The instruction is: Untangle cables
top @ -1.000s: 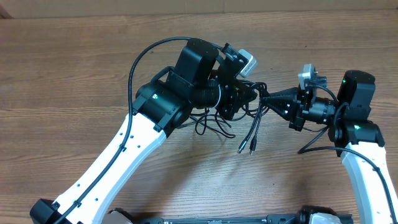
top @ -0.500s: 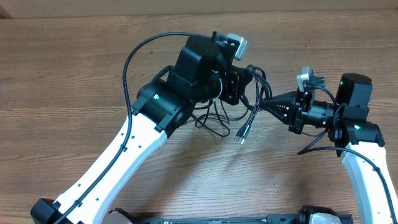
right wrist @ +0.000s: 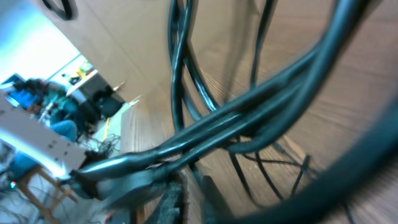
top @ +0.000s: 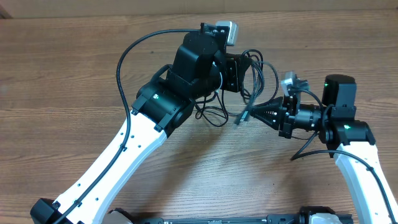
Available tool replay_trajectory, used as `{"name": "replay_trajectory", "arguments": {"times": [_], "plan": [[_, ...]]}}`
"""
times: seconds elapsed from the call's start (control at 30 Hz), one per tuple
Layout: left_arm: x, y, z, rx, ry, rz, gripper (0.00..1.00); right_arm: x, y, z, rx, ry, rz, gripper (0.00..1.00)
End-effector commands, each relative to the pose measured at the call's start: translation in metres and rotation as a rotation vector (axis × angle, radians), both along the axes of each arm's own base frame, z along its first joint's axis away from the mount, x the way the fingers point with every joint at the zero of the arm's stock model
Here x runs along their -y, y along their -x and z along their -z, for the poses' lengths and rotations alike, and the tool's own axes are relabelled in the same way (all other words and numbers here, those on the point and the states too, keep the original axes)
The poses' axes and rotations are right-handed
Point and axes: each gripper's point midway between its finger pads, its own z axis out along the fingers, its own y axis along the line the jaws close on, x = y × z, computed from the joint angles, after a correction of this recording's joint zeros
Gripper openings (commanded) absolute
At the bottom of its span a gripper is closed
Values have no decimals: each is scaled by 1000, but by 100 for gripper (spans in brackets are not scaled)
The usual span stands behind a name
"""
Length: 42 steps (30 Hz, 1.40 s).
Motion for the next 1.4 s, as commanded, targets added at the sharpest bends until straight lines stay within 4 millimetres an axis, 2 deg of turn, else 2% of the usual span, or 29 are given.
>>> {"name": "replay_trajectory", "arguments": {"times": [0.0, 0.03, 0.07, 0.13, 0.23, 0.37, 0.47, 0.57, 0.67, 0.73, 1.1, 1.37], "plan": [[3, 3, -16, 111, -35, 67, 4, 7, -17, 15, -25, 103, 111, 37], [5, 8, -15, 142, -57, 116, 4, 11, -22, 19, -50, 124, 150, 51], [7, 11, -14, 164, -77, 153, 4, 21, -32, 29, -100, 168, 235, 59], [7, 19, -6, 209, -143, 229, 4, 42, -48, 44, -158, 244, 385, 61], [2, 26, 11, 231, -246, 292, 4, 66, -61, 51, -179, 293, 506, 61], [-4, 34, 27, 226, -324, 344, 4, 80, -72, 44, -132, 282, 555, 62], [-5, 38, 31, 218, -336, 364, 4, 85, -80, 35, -94, 264, 580, 63], [1, 46, 29, 240, -315, 429, 4, 72, -80, 15, -19, 186, 505, 63], [5, 49, 25, 250, -294, 456, 4, 49, -63, -9, 48, 77, 334, 62], [8, 52, 22, 259, -272, 475, 4, 42, -55, -16, 60, 37, 271, 61], [10, 52, 19, 268, -257, 480, 4, 37, -47, -21, 60, 4, 217, 59], [-7, 27, 26, 195, -308, 280, 4, 37, -47, -20, 54, 6, 221, 60]]}}
